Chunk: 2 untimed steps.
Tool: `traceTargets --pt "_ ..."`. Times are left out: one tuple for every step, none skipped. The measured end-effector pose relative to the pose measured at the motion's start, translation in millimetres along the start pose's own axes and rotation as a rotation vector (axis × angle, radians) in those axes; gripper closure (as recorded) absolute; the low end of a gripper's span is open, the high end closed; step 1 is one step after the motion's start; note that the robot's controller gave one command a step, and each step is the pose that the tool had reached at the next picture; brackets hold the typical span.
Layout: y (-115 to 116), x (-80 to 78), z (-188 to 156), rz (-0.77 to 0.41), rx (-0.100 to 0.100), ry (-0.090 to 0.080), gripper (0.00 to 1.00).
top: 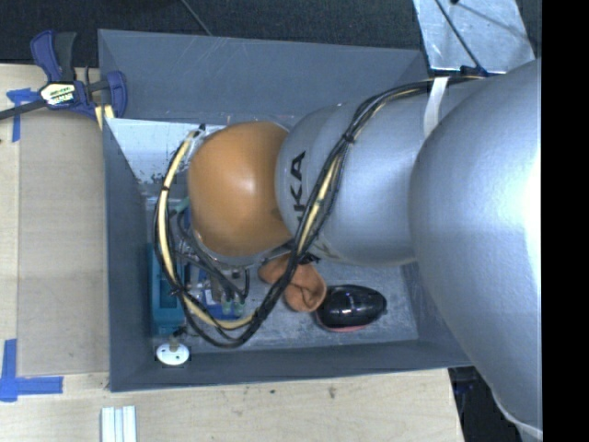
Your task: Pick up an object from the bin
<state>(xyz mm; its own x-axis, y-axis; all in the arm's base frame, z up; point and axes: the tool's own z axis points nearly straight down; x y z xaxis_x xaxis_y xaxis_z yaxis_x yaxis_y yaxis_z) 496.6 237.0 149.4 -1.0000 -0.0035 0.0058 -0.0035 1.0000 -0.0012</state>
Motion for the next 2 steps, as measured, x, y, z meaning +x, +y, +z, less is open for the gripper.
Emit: traceTargets --pt "-1.1 -2.0 -4.8 0.004 -0.002 -0.008 0.00" --pt "-52.1 -20.2 36.6 -0.001 -0.005 -0.011 0.00"
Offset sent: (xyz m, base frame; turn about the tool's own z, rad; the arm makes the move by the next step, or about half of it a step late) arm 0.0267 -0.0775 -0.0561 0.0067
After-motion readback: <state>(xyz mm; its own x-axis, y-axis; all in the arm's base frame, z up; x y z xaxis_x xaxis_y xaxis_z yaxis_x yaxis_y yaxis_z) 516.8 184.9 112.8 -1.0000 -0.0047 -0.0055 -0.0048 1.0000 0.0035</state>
